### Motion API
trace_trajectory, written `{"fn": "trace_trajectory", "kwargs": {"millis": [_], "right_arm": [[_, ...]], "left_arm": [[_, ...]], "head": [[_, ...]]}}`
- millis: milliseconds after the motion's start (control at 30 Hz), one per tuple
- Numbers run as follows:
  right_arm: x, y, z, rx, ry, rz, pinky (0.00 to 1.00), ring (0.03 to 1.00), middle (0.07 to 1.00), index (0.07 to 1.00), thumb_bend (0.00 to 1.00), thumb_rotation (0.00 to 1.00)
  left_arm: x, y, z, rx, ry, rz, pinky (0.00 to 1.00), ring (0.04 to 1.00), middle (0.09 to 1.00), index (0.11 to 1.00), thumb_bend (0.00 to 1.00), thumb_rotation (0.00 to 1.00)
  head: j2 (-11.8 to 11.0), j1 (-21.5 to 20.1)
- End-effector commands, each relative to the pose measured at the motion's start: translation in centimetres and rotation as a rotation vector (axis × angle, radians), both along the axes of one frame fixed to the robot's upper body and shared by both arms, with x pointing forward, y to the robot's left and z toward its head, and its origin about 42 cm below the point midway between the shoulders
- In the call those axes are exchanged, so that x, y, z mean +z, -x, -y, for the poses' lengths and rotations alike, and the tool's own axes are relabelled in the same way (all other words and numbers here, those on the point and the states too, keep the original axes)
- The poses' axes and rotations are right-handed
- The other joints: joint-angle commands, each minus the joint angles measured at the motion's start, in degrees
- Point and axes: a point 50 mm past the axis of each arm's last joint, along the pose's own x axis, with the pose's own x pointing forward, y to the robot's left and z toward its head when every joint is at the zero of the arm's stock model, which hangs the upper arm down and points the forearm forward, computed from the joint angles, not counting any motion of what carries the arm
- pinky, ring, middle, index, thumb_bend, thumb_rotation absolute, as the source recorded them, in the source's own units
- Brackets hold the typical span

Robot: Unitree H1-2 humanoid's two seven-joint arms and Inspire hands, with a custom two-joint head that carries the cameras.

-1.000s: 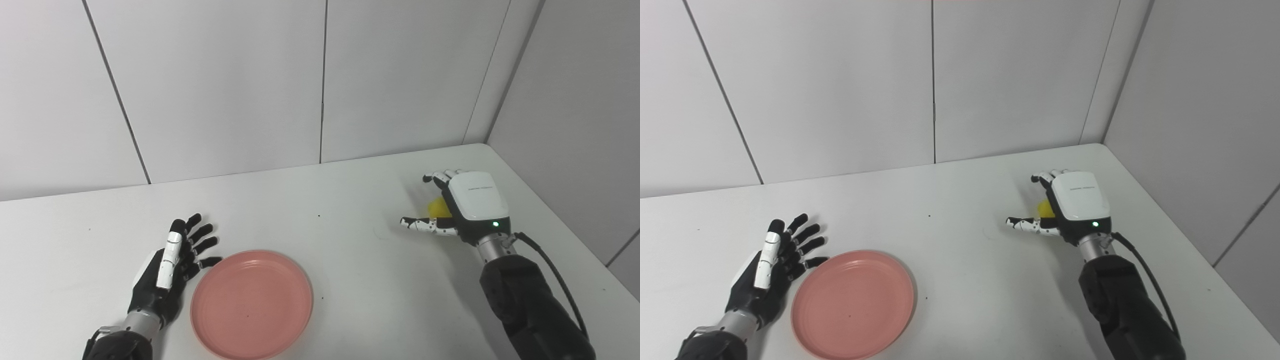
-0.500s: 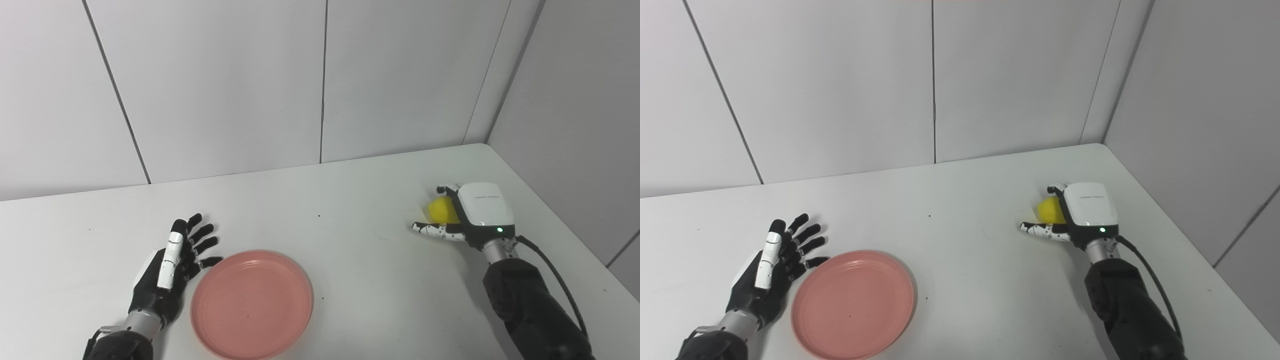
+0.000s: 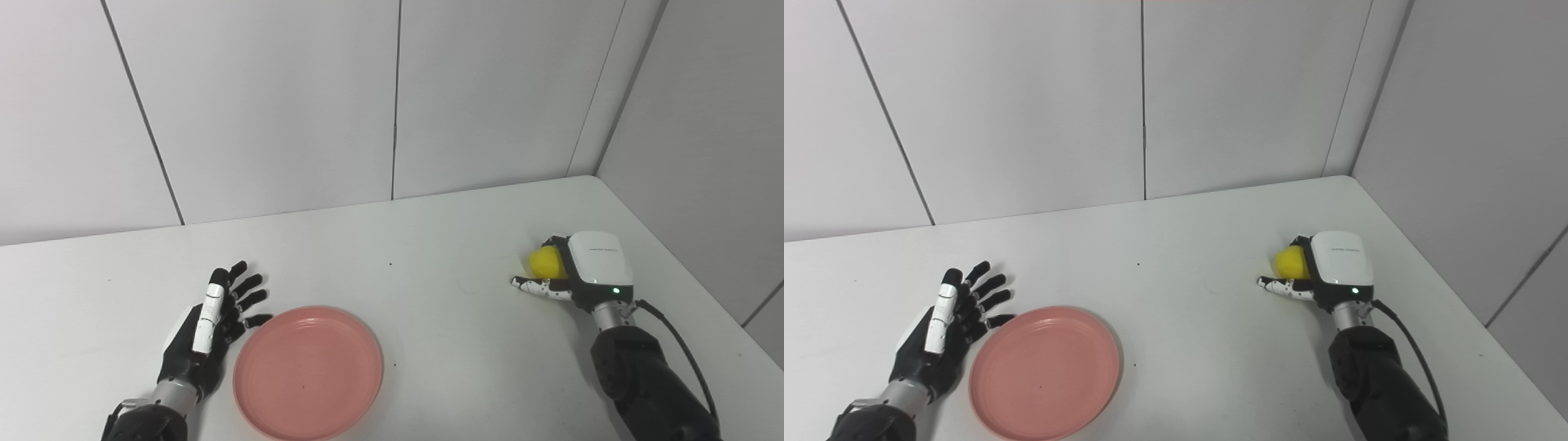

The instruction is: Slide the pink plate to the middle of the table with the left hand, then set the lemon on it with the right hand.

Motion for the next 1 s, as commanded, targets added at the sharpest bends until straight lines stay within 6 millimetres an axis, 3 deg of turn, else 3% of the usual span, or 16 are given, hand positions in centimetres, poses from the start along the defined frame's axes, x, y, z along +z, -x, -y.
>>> {"fn": "trace_trajectory", "kwargs": {"millis": [0,333,767,967], "right_arm": [[1.8,-1.0,0.6,0.018,0.014,0.077,0.15,0.226,0.373,0.487,0.52,0.18],[1.6,-1.2,0.3,0.044,0.006,0.142,0.12,0.182,0.275,0.480,0.49,0.16],[1.9,-1.1,0.6,0.059,-0.018,0.144,0.13,0.188,0.287,0.481,0.49,0.16],[3.4,-1.1,-0.2,0.105,-0.021,0.167,0.13,0.189,0.288,0.480,0.49,0.16]], "left_arm": [[-0.5,-0.1,-0.1,0.004,-0.022,-0.024,0.75,0.874,0.898,0.943,0.74,1.00],[-0.6,-0.3,-0.4,0.013,-0.023,-0.014,0.74,0.869,0.887,0.934,0.71,1.00],[-0.6,-0.4,-0.1,0.011,-0.020,-0.012,0.73,0.861,0.885,0.932,0.72,1.00],[-0.4,-0.4,0.1,-0.001,-0.020,-0.014,0.73,0.857,0.882,0.936,0.73,1.00]], "head": [[0.0,0.0],[-0.3,-1.3],[-0.3,-0.3],[0.0,1.3]]}}
